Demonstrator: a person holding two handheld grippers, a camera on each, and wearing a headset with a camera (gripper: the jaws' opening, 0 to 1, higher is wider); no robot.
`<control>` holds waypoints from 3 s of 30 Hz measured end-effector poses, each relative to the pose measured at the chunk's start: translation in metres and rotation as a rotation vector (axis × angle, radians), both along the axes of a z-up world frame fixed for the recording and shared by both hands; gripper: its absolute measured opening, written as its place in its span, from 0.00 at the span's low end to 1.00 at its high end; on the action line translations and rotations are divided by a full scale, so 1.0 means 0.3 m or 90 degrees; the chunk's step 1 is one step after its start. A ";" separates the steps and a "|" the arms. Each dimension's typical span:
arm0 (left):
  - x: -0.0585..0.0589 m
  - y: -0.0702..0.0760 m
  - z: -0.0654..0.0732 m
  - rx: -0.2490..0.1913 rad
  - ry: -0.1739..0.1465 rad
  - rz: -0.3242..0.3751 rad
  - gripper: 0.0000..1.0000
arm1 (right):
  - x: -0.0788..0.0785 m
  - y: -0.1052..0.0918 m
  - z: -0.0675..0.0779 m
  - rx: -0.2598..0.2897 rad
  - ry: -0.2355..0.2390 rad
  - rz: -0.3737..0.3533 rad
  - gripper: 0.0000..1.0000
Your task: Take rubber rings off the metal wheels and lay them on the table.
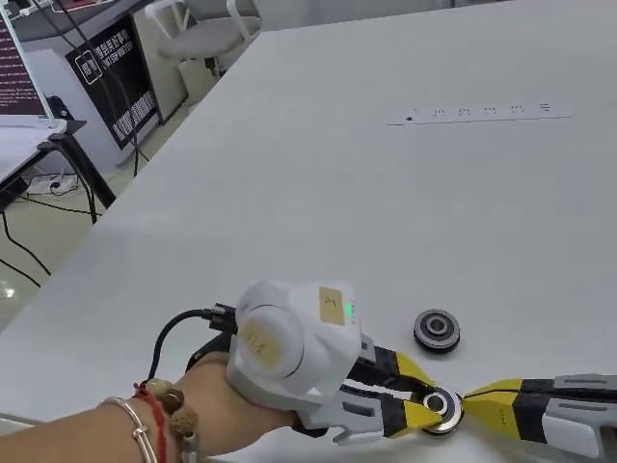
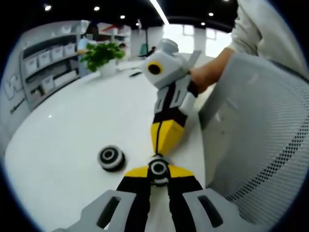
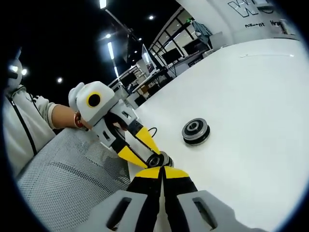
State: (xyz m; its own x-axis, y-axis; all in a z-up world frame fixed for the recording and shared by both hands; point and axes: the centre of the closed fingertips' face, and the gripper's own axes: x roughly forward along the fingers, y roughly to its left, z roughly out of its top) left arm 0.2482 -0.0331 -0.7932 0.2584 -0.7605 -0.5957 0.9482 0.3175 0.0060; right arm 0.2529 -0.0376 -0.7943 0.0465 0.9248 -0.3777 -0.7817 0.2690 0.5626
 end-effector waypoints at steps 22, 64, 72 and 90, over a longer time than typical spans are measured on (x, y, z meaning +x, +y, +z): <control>-0.002 0.000 -0.002 0.008 -0.006 -0.006 0.13 | -0.014 0.019 0.022 0.021 -0.011 0.011 0.00; -0.069 -0.013 0.107 0.012 0.016 -0.055 0.38 | 0.005 -0.040 0.099 -0.013 -0.061 -0.009 0.00; -0.066 0.022 0.206 0.002 -0.011 -0.059 0.49 | 0.012 -0.107 0.157 -0.021 -0.074 -0.052 0.00; -0.073 0.194 0.396 -0.030 -0.074 0.004 0.72 | -0.024 -0.155 0.284 -0.024 -0.091 -0.108 0.00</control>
